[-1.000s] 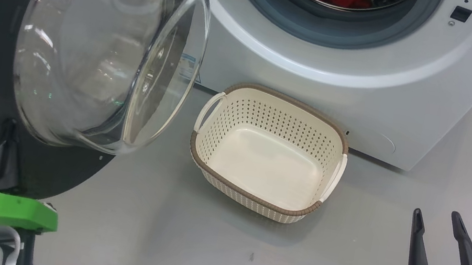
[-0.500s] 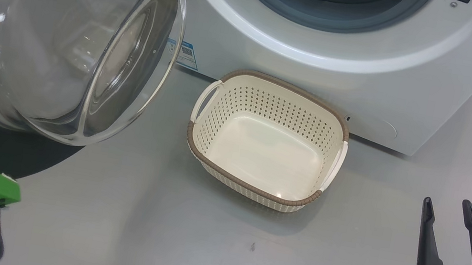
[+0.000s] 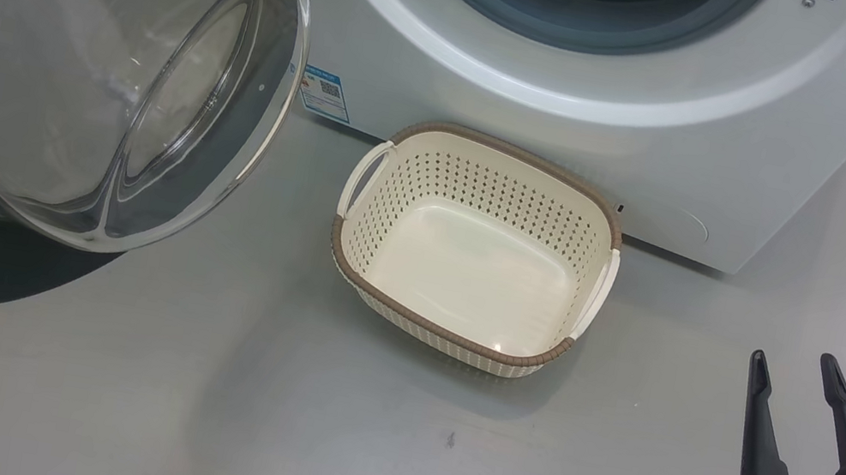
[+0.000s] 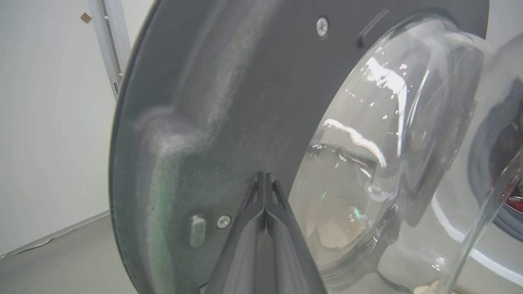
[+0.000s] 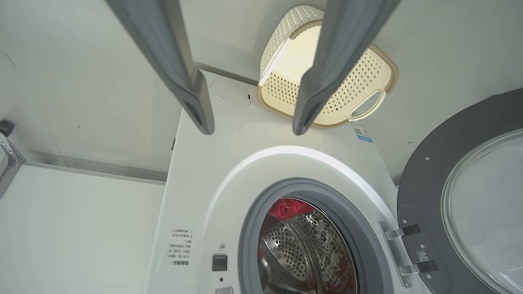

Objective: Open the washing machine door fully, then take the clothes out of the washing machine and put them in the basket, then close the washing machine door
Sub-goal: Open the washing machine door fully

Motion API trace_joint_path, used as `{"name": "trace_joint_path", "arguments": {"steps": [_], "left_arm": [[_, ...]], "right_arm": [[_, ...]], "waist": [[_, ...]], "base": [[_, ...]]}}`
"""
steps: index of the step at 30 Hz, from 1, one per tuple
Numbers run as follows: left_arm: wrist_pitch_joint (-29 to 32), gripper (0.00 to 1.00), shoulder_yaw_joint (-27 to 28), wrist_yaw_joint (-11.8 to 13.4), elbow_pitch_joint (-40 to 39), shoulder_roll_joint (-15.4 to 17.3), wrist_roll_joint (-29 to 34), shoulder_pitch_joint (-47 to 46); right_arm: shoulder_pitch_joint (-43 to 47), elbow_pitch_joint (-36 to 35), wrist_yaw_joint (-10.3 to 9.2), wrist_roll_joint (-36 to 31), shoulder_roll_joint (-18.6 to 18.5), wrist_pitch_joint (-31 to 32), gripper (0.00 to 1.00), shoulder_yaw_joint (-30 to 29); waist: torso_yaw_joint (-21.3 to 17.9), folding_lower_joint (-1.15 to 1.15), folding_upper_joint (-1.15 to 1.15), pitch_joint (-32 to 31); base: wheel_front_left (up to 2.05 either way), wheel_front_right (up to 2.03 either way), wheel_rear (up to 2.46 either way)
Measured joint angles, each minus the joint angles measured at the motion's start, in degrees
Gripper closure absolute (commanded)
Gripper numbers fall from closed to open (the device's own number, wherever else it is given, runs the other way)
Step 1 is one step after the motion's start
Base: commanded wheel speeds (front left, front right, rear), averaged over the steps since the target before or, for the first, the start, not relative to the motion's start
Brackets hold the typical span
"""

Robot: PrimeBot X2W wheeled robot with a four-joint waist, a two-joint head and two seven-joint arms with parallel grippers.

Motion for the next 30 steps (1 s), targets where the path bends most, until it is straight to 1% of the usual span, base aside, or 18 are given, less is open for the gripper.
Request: {"name": "trace_joint_path", "arguments": {"steps": [5, 10, 13, 18, 30], "left_arm": [[0.0, 1.0, 0.01, 0.0, 0.05, -0.36, 0.98, -0.12], [0.0, 1.0, -0.74, 0.03, -0.15, -1.45, 1.92, 0.36], [0.0, 1.0, -1.67, 0.02, -0.45, -2.21, 2.83, 1.7], [0.0, 1.0, -3.52, -0.12, -1.8, -2.4, 4.64, 5.1], [0.0, 1.0, -11.11, -3.18, -4.15, -2.76, 7.03, 11.71]], "right_arm": [[-0.24, 0.75, 0.0, 0.02, -0.02, 0.0, 0.0, 0.87], [-0.62, 0.85, 0.0, 0.22, 0.09, 0.0, 0.0, 1.0], [-0.6, 1.25, 0.0, 0.48, 0.25, 0.0, 0.0, 1.05], [-0.21, 1.91, 0.0, 0.63, 0.6, 0.0, 0.0, 1.16], [1.35, 2.6, 0.0, 0.63, 1.45, 0.0, 0.0, 1.82]], "waist": [[-0.2, 0.0, 0.0, -0.47], [-0.46, 0.0, 0.0, -1.69], [-0.51, 0.0, 0.0, -2.6], [-0.46, 0.0, 0.0, -4.29], [-0.19, 0.0, 0.0, -7.18]], "base": [[0.0, 0.0, 0.0], [0.0, 0.0, 0.0], [0.0, 0.0, 0.0], [0.0, 0.0, 0.0], [0.0, 0.0, 0.0]]}}
